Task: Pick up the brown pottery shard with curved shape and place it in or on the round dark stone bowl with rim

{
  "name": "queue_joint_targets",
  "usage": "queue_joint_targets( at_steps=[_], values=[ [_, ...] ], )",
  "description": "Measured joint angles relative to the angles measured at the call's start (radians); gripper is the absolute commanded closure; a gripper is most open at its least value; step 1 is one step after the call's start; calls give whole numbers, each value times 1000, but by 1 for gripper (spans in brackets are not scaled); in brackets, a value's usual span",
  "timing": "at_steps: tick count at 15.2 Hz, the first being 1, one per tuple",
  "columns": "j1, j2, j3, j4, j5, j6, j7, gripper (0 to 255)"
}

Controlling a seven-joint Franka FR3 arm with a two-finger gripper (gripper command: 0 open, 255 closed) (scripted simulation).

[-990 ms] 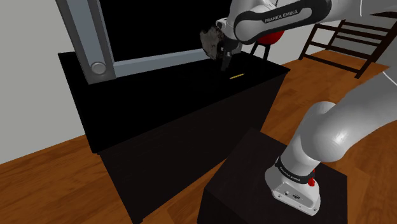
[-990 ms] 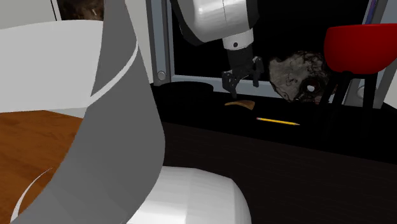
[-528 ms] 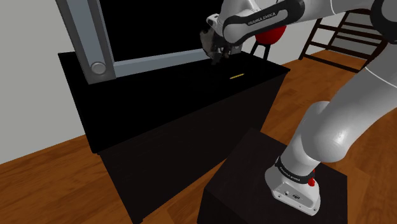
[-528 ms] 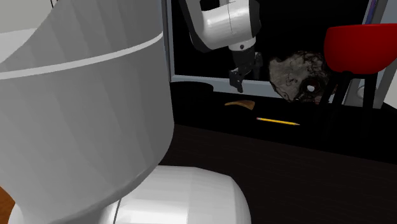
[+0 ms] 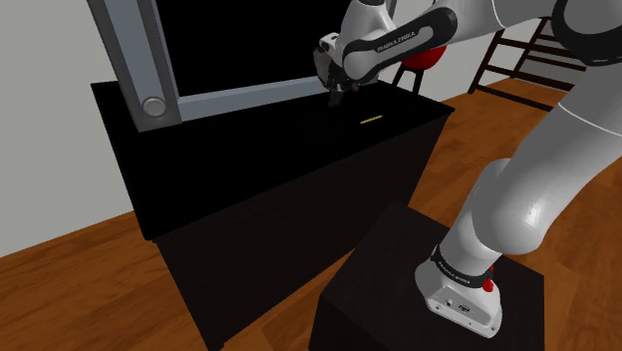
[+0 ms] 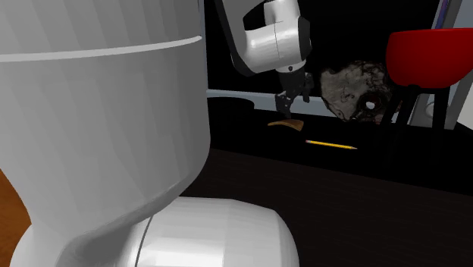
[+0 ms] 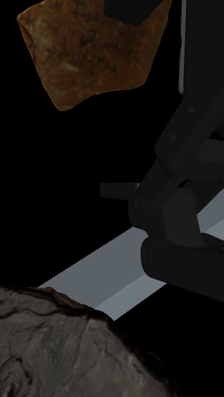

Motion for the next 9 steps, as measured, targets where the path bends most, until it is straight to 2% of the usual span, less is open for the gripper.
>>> queue_joint_targets(
  at_steps=[5, 6, 9],
  values=[
    [0, 4, -1, 0, 1, 5, 0, 0],
    [0, 4, -1, 0, 1, 5, 0, 255],
    [0, 4, -1, 0, 1, 5, 0, 255]
  ],
)
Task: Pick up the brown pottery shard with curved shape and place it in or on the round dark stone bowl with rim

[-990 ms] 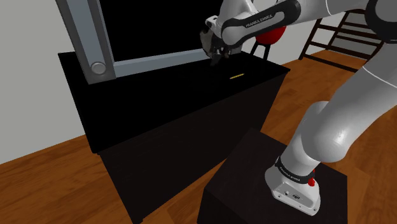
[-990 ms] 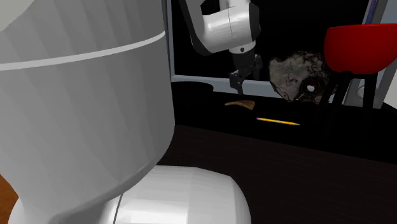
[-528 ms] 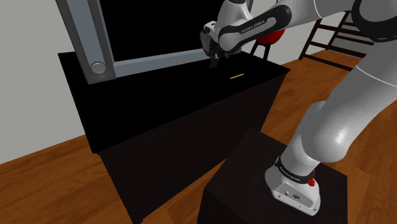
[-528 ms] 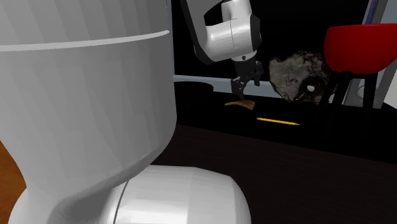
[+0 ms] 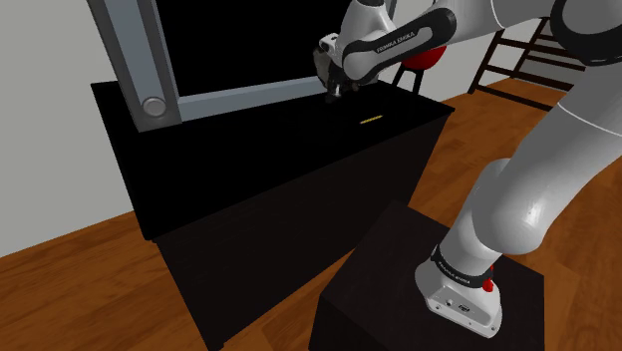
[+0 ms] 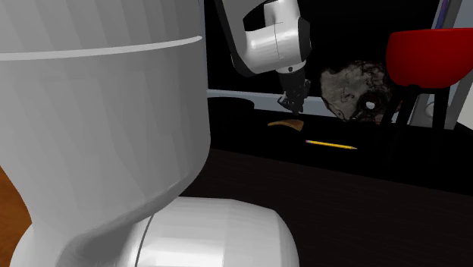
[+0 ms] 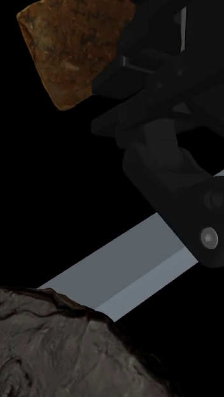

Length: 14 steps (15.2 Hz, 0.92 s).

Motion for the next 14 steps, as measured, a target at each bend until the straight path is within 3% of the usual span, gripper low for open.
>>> queue_joint_targets(
  at_steps=[6, 7, 8, 9, 10, 11, 12, 14],
  values=[
    [0, 0, 0, 0, 0, 0, 0, 255],
    [0, 0, 0, 0, 0, 0, 0, 0],
    [0, 0, 0, 0, 0, 0, 0, 0],
    [27, 44, -16, 81, 47, -60, -51, 0],
    [56, 127, -42, 223, 154, -209, -188, 0],
    [62, 229, -51, 373, 244, -425, -324, 0],
    [59, 269, -47, 434, 283, -577, -392, 0],
    [50, 313, -41, 481, 320, -681, -451, 0]
  ],
)
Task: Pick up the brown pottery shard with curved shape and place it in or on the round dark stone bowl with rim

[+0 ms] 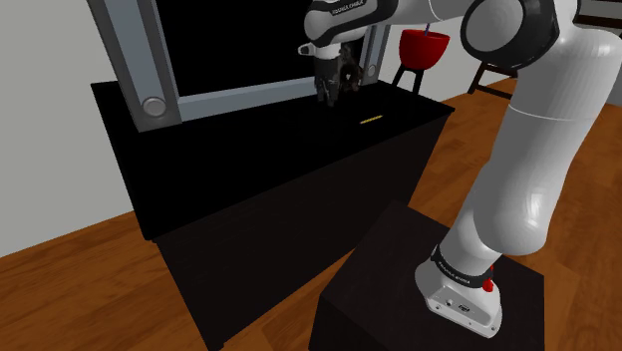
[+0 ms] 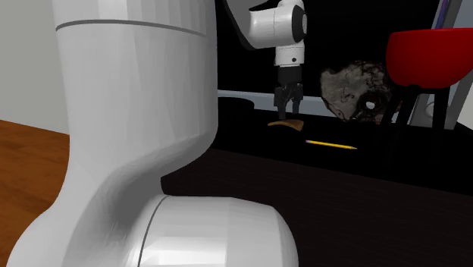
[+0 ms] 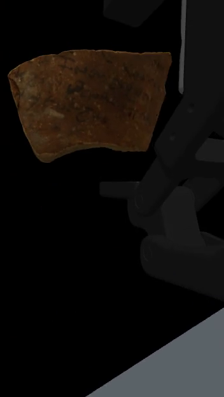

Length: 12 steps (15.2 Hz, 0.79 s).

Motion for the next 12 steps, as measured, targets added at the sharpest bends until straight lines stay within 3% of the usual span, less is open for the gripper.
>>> queue_joint_targets(
  at_steps=[11, 12],
  values=[
    [-4, 15, 2, -47, 12, 27, -20, 0],
    [-4, 15, 2, -47, 12, 27, -20, 255]
  ],
)
